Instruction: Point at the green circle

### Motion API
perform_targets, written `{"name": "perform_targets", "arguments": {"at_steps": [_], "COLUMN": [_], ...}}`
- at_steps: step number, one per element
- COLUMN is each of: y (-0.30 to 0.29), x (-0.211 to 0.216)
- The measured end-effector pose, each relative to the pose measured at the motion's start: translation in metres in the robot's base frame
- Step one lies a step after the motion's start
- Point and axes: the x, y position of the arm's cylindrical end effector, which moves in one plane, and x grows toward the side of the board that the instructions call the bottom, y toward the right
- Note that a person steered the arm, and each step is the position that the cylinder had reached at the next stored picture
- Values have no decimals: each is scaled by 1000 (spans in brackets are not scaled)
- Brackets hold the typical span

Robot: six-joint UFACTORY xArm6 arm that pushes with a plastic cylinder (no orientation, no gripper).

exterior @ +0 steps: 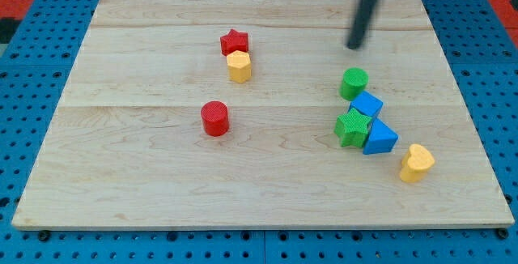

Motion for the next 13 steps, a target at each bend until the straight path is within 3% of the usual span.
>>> {"name": "perform_targets", "arguments": {"at_steps": [1,2,3,4,5,6,7,8,9,10,11,12,13], "y": [-146,-43,-7,-108,-283,-365,-313,-207,-97,-167,-173,-72,-143], "x": [2,-14,-94,-92,-38,-7,-98,-47,-59,-94,-70,-95,-96]}}
